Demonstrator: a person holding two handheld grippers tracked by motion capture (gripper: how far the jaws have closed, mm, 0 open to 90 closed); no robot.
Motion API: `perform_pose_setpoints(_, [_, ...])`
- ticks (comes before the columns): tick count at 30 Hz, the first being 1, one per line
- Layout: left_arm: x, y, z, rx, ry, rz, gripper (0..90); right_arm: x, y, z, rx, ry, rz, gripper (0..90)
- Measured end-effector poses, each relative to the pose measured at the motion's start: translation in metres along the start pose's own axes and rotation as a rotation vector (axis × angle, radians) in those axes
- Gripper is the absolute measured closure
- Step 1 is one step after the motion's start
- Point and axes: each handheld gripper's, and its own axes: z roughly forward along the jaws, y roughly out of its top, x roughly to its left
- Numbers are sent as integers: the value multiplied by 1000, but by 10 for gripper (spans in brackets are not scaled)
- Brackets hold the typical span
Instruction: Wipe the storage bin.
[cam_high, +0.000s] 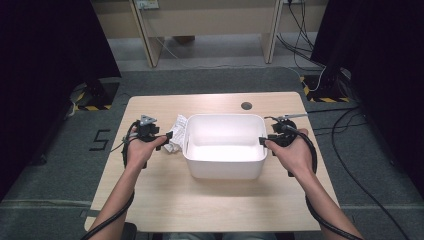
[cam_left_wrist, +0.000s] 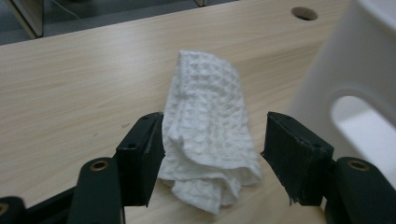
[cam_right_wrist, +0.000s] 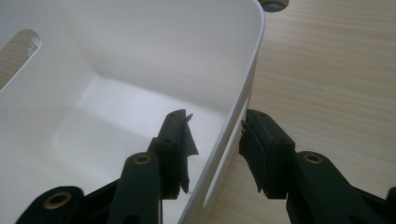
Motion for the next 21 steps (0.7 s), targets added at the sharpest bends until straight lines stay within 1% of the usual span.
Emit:
perform_pose_setpoints(4, [7,-2,11,27,16,-2,365,2,3,3,-2,-6,-4,601])
perform_pose_setpoints(7, [10,-2,23,46,12,-10,359,4,4,4,2,-3,-9,599])
perform_pose_setpoints(8, [10,-1,32,53,0,-10,360,5,4,5,3,-4,-7,596])
perform_pose_setpoints(9, [10,0,36,64,-10,-17,359,5,4,6,4,-7,-8,595])
perform_pose_setpoints(11, [8,2,45,79,-21,-12,350,5,4,6,4,-9,-6,595])
perform_pose_setpoints(13, [6,4,54,99,-13,4,346,4,4,7,5,-8,-8,594])
perform_pose_setpoints(15, [5,5,62,109,-9,8,344,4,4,7,5,-7,-8,592])
perform_pose_setpoints(16, [4,5,66,119,-12,10,341,4,4,7,5,-6,-9,592])
perform_pose_setpoints(17, [4,5,66,119,-12,10,340,4,4,8,8,-5,-11,590])
perform_pose_setpoints(18, [3,4,70,129,-17,3,340,4,4,8,8,-5,-11,590])
perform_pose_setpoints(19, [4,3,76,149,-11,13,339,4,4,8,14,-3,-13,586])
perform_pose_setpoints(21, [7,1,82,161,5,12,338,3,5,7,10,2,-8,587])
